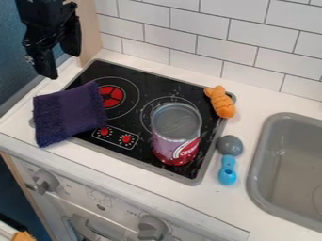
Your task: Move the can to the upper left side of the stove
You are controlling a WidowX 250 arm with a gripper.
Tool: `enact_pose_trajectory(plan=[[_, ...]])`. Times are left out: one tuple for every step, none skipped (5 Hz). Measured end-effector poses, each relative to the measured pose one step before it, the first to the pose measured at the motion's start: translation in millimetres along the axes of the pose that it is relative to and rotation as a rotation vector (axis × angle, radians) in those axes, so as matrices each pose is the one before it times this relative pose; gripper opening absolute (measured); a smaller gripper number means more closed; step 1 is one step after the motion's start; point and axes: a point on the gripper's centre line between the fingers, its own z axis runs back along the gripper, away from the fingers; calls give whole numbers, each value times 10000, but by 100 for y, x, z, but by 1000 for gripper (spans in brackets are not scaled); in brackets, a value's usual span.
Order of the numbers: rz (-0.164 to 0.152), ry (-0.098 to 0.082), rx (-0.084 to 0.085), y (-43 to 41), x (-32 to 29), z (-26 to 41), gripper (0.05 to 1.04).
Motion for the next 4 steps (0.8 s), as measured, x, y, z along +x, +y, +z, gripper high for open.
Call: enact_pose_trajectory(plan=[[-41, 128, 265, 250, -292, -798, 1000], [-535, 329, 252, 616, -1735, -569, 999], [-656, 48, -184, 233, -1917, 729, 1000], [-957, 394, -279, -234, -2888, 334, 999]])
